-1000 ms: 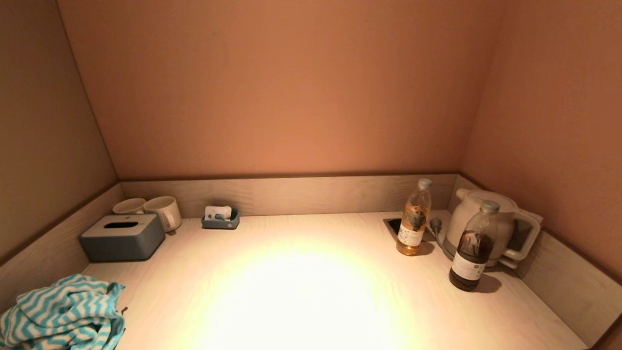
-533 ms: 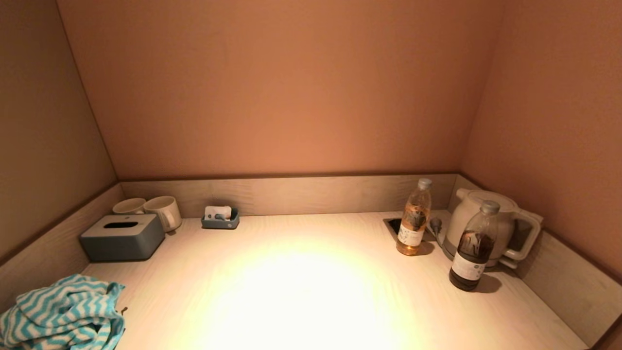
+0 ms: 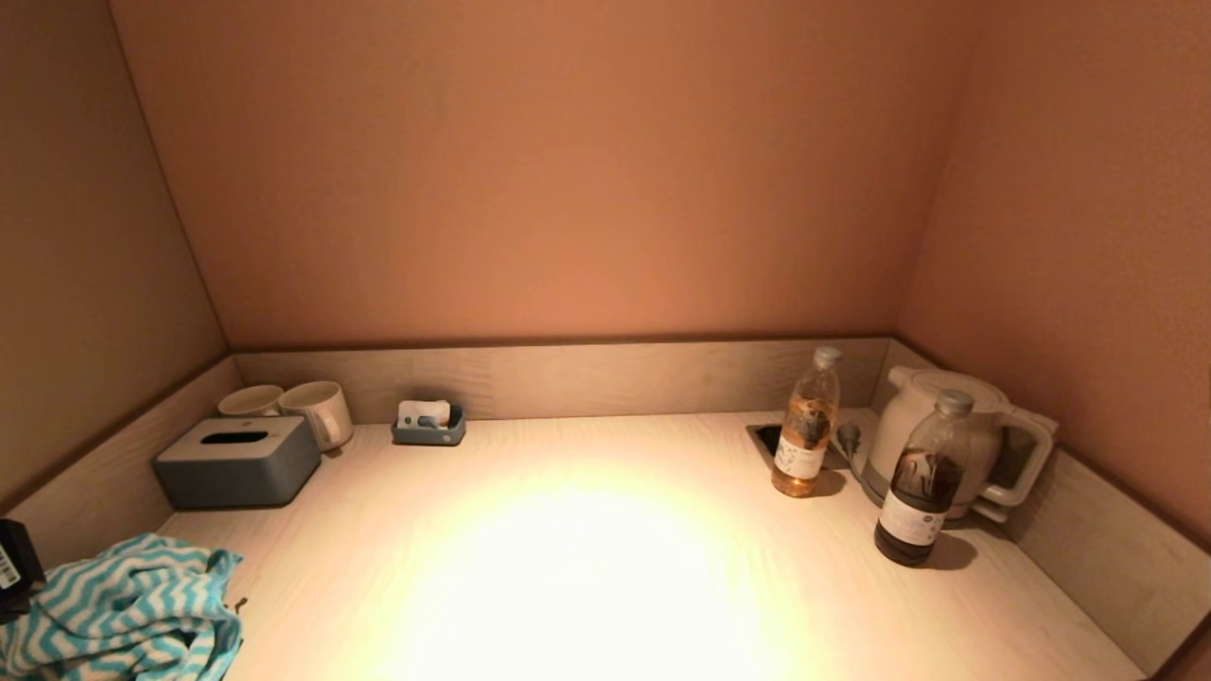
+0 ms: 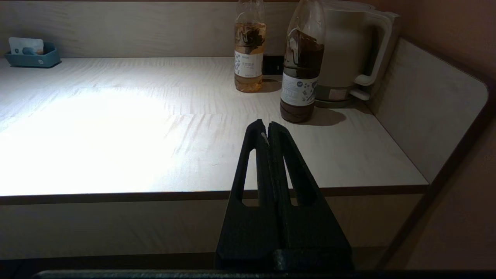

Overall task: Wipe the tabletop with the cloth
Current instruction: Pick up the tablecloth

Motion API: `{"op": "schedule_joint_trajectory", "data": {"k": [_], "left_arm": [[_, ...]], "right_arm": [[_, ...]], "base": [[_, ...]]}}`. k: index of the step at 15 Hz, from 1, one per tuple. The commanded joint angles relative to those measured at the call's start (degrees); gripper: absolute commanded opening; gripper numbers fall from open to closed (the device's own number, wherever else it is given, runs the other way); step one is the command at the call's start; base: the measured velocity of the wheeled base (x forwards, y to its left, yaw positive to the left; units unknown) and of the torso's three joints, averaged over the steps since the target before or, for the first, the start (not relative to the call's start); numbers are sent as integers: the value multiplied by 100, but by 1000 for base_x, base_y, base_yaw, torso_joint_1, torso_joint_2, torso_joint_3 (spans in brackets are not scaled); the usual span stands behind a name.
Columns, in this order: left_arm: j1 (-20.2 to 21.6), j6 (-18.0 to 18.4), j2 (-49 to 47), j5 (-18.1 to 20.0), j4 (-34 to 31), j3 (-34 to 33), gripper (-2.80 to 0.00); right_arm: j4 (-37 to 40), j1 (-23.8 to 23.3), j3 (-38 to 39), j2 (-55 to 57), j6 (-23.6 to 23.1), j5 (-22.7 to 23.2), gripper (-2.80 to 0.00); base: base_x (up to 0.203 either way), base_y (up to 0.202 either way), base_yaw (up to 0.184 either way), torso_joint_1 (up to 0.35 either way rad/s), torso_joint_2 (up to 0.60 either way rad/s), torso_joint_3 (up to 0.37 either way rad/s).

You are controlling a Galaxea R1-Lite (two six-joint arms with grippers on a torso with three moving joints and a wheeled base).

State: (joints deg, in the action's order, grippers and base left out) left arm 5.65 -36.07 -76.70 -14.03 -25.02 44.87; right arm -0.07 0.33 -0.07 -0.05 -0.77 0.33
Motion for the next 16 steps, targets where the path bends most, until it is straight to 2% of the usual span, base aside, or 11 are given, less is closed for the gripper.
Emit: {"op": "schedule_joint_trajectory", "data": {"k": [1, 4, 6, 9, 12, 15, 16], "left_arm": [[61, -64, -849, -13, -23, 36, -280], [126, -89, -1193, -12, -15, 81, -280], [317, 19, -1403, 6, -13, 228, -280], [870, 751, -1655, 243, -13, 433, -280], [1416, 1619, -1610, 1005, -6, 518, -280], [1542, 2001, -1602, 1233, 4, 524, -280], [1544, 2017, -1585, 1263, -3, 532, -280]], "right_arm": [[-1, 2, -1, 5, -2, 2, -280], [-1, 2, -1, 5, 6, 2, -280], [-1, 2, -1, 5, -2, 2, -280], [-1, 2, -1, 5, 1, 2, -280], [-1, 2, -1, 5, -2, 2, -280], [-1, 2, 1, 5, -2, 2, -280], [-1, 2, 7, 5, -2, 2, -280]], "base": [[0, 0, 0, 0, 0, 0], [0, 0, 0, 0, 0, 0], [0, 0, 0, 0, 0, 0], [0, 0, 0, 0, 0, 0], [0, 0, 0, 0, 0, 0], [0, 0, 0, 0, 0, 0], [0, 0, 0, 0, 0, 0]]}}
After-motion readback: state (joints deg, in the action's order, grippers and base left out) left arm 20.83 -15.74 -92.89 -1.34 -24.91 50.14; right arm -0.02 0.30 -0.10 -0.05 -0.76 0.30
